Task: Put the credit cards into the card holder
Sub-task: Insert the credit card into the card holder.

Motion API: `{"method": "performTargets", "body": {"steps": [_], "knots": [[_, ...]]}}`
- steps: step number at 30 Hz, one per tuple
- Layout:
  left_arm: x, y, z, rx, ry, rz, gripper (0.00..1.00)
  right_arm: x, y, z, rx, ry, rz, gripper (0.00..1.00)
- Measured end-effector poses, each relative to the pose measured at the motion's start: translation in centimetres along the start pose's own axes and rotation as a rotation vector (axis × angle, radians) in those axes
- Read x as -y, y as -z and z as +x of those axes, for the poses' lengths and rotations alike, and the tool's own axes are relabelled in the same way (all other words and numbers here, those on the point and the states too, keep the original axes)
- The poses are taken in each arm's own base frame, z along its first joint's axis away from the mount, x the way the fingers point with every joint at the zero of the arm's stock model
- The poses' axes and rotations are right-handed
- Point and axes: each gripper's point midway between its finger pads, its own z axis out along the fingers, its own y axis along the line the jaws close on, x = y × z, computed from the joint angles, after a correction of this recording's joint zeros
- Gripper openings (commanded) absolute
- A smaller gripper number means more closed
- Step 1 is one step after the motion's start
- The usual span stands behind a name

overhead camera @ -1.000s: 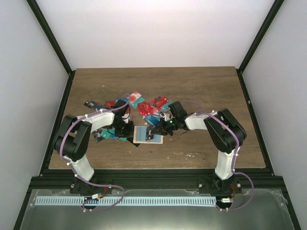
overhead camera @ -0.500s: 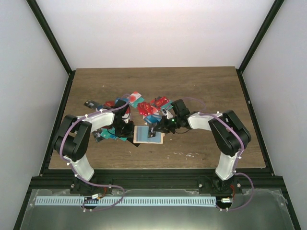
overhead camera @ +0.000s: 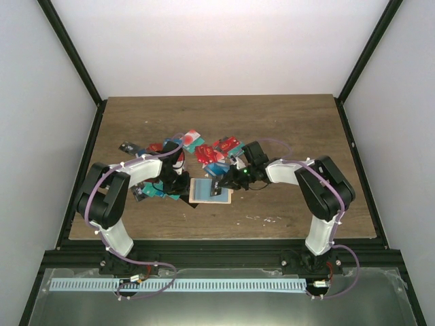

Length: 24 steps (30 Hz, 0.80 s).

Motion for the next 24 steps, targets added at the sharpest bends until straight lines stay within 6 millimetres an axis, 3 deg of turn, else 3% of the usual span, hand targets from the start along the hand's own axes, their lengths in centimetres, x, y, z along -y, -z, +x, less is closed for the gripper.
{"method": "performTargets", "body": {"steps": [24], "knots": [[0.0, 0.0, 0.0, -0.001, 0.0, 0.002, 0.06, -0.1, -1.3, -0.1, -0.033, -0.03, -0.073, 0.01]]}}
